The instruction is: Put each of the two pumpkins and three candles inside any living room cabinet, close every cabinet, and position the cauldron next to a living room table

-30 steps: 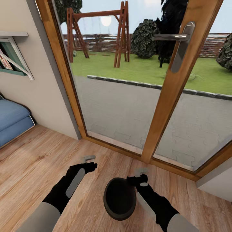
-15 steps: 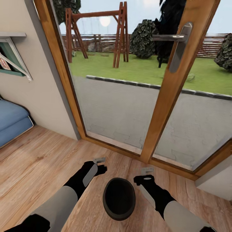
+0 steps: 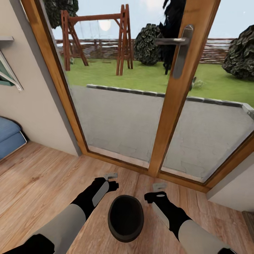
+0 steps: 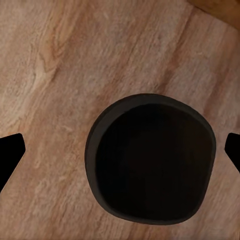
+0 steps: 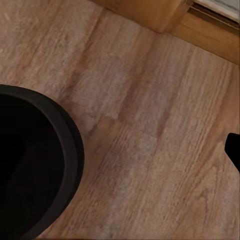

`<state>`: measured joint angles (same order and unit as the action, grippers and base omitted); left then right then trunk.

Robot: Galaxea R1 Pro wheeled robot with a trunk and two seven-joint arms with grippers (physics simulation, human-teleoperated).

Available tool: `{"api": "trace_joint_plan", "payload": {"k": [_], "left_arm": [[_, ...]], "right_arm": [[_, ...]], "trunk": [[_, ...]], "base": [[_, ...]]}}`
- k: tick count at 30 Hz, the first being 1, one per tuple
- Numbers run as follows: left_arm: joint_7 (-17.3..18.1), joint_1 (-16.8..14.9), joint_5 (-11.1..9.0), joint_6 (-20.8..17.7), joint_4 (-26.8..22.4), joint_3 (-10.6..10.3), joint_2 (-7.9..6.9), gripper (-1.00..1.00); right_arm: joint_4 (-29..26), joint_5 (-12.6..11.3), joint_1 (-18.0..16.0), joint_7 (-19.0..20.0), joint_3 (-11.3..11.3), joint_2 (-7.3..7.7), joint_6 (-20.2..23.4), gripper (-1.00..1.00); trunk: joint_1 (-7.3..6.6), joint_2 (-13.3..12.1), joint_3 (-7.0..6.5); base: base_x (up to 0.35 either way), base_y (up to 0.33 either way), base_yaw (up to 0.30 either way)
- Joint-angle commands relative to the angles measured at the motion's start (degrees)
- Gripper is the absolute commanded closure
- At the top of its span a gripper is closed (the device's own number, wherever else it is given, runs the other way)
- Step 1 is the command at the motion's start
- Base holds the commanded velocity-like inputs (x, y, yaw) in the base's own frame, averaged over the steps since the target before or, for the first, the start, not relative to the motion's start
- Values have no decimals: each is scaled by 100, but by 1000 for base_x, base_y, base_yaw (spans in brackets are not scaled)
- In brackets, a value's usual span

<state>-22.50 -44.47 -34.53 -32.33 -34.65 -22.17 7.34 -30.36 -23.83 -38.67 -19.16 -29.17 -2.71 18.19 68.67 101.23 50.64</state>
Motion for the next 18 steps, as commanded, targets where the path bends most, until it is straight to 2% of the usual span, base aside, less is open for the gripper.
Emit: {"api": "trace_joint_plan", "payload": {"k": [1,11,14,18], "left_arm": [[0,0,-1,4,1,1,-2,-100],[0,8,-1,104,26,3,-5,-100],[0,9,-1,127,28,3,-8,-100],[0,9,-4,129,29,3,-1,-100]], "right_arm": [[2,3,0,61,0,-1,0,-100],[62,-1,18,173,-15,-19,-8,-100],[72,18,17,176,-18,-130,-3,-100],[107,19,17,183,-18,-206,0,-100]], "trunk": [[23,42,18],[242,443,198],[308,563,252],[396,723,324]], "base": [[0,0,0],[0,0,0],[0,0,0],[0,0,0]]}}
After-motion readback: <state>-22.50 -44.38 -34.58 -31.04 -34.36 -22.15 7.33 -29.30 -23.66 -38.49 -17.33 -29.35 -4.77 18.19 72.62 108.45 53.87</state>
